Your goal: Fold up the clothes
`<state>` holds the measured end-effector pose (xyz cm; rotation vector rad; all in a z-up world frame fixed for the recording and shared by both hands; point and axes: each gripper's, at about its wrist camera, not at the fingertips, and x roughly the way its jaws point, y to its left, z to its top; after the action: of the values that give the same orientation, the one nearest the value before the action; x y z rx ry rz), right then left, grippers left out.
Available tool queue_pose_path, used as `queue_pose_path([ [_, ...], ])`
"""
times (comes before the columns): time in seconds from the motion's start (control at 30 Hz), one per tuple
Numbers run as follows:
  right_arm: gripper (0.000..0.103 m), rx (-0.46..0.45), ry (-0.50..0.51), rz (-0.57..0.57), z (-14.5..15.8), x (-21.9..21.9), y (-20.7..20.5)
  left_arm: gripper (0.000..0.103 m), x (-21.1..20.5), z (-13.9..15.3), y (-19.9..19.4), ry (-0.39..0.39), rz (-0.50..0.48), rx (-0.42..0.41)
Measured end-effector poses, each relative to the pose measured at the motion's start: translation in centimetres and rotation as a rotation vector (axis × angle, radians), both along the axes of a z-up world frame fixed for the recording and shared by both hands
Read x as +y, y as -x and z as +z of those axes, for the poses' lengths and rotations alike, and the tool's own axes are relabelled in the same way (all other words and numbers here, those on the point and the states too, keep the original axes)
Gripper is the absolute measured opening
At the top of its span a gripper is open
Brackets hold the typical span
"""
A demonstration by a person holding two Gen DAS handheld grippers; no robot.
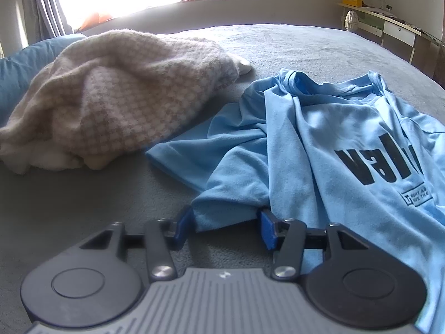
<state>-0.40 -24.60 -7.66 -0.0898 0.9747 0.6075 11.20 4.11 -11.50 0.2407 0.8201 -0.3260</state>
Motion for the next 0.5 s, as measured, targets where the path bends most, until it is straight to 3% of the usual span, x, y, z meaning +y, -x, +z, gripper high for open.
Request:
queue_pose_path([
  [0.13,0.029,0.013,-0.001,-0.050,-1.1,-0.4,0.0,0.053,0.0,0.0,0.0,0.001,0.001,-0.001],
  [0.27,0.006,0.031,-0.046,-0.132,-2.2,-1.3,-1.1,0.053,0.1,-0.1,0.1,0.002,0.001,-0.005],
  [0.43,0.002,0.040,-0.183,-0.280,-1.2,-4.4,-2.3,0.053,0.1,0.0,0.0,0.007,0.004,-0.001],
  [0.5,0.002,-0.001,-0.213,-0.360,0.2,-6.4,-3.0,0.053,0.1,-0.1,0.1,0.006,0.005,-0.002],
])
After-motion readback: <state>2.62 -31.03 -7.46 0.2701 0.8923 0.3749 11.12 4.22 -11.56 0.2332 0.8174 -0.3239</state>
